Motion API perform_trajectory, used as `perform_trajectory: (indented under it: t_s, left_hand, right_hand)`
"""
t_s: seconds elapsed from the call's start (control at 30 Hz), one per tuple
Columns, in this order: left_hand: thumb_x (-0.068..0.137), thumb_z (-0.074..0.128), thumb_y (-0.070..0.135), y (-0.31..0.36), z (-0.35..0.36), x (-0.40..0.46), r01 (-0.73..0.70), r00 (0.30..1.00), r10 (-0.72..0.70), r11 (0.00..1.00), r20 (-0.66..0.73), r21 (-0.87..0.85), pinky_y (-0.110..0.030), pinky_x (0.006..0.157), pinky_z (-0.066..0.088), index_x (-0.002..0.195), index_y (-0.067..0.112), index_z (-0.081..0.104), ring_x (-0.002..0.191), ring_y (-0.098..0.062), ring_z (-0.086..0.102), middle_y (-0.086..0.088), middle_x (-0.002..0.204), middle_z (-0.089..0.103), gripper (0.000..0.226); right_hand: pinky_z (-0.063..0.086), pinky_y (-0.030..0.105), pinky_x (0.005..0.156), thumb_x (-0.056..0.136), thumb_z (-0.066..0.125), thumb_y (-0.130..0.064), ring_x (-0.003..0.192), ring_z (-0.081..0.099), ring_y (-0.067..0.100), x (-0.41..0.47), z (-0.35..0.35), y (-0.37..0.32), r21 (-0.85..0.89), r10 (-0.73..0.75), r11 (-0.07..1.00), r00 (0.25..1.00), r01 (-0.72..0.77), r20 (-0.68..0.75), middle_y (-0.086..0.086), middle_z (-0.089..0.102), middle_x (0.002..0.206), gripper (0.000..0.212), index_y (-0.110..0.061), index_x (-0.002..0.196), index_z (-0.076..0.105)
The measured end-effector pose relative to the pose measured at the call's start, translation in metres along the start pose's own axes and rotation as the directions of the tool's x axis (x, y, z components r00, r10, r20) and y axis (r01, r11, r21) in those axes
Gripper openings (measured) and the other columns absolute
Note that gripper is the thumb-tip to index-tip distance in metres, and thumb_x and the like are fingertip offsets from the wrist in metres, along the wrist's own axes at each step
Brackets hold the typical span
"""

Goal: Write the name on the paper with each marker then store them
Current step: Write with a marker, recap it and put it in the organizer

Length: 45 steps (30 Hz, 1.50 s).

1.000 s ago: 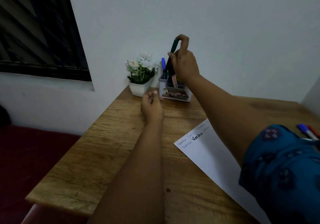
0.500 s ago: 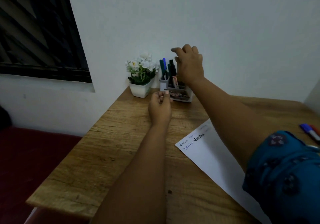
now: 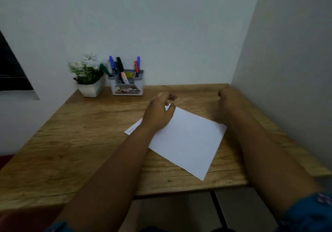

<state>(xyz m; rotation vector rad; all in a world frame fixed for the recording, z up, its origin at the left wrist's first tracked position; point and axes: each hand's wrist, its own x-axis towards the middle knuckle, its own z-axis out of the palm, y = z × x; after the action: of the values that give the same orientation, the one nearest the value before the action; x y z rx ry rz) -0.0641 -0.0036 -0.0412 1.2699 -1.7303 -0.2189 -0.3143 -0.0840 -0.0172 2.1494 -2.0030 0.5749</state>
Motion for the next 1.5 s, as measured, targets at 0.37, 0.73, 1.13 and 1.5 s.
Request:
perform_trajectory:
  t_s: [0.37,0.73,1.13,1.5]
  left_hand:
    - [0.09,0.063,0.022,-0.012,-0.005,-0.002,0.002,1.0,-0.003,0.999,0.027,0.049,-0.021,0.072,0.044,0.102,0.022,0.066,0.09,-0.009,0.057,0.006,0.104,0.06,0.012]
    - [0.098,0.052,0.026,-0.007,-0.003,0.004,0.184,0.982,-0.188,0.967,-0.008,-0.179,-0.026,0.09,0.046,0.125,0.008,0.054,0.113,-0.013,0.057,-0.003,0.126,0.056,0.033]
    - [0.097,0.056,0.022,0.0,-0.004,0.007,0.439,0.874,-0.465,0.636,0.139,-0.634,-0.019,0.07,0.056,0.096,-0.005,0.06,0.07,-0.007,0.066,-0.01,0.081,0.064,0.027]
    - [0.097,0.037,0.007,-0.027,-0.051,0.023,0.396,0.583,-0.812,0.31,-0.024,-0.865,-0.028,0.056,0.057,0.092,0.006,0.051,0.073,-0.022,0.067,-0.02,0.09,0.065,0.014]
  right_hand:
    - [0.048,0.039,0.08,0.092,0.057,-0.009,0.095,0.059,0.033,0.003,0.027,0.024,0.282,0.284,0.917,0.958,-0.283,0.04,0.021,0.063,0.106,0.009,-0.004,0.096,0.063]
    - [0.039,0.026,0.072,0.091,0.053,0.004,0.082,0.058,0.023,-0.04,0.003,-0.072,0.497,-0.472,0.739,0.876,0.454,-0.097,0.012,0.063,0.096,0.022,0.0,0.109,0.064]
    - [0.042,0.034,0.056,0.1,0.04,-0.04,0.07,0.062,0.024,-0.056,0.025,-0.116,0.262,-0.473,0.805,0.843,0.532,-0.257,0.0,0.068,0.082,0.031,-0.024,0.118,0.059]
    - [0.05,0.026,0.067,0.103,0.038,-0.013,0.075,0.064,0.014,-0.035,0.024,-0.088,0.755,-0.313,0.619,0.95,0.216,-0.015,0.002,0.063,0.101,0.047,-0.03,0.146,0.033]
